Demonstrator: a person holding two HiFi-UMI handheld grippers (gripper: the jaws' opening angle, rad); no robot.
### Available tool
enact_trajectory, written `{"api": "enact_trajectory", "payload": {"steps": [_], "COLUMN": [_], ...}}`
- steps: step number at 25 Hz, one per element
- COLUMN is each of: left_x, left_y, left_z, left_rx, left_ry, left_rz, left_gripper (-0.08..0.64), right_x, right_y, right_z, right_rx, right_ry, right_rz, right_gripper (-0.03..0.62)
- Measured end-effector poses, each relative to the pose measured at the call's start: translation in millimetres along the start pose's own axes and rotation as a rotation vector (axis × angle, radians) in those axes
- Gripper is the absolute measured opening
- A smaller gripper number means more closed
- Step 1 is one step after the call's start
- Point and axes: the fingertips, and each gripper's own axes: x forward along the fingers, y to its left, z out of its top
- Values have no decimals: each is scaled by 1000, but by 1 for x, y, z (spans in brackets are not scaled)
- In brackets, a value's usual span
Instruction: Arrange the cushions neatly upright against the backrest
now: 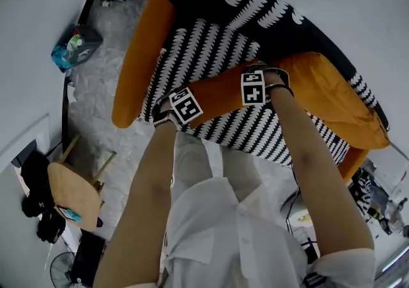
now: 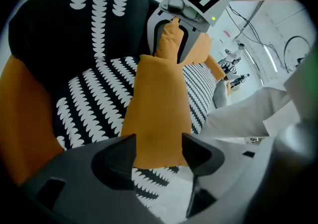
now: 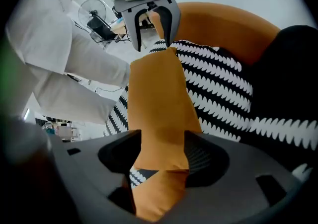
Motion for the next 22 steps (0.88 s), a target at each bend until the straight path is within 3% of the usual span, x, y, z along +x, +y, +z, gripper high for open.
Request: {"api": "enact_trajectory", "payload": {"steps": [3,7,11,14,19,22], "left_x": [16,43,54,54,42,34], "left_y": [5,-2,-6,-16,-24,-26], "left_z": [8,7,3,2,-3,-9], "left_rx": [6,53,91,127,159,170], "left_ry": [0,64,84,100,177,219], "left_rz": [-25,-27,-18,-1,-11,10], "left_gripper": [285,287,274,214,35,20], "right_x": [18,43,56,57,52,46], "right_y": [-9,-2,5,15,29,39], "right_z": [1,-4,-5,-7,-3,3], "right_rx": [-27,-24,-13,-8,28,88], "right_ry": [19,13,1,-2,29,14], "right_rz": [34,83,87,68,-6,-70], "right_gripper": [262,267,260,217,75,44]}}
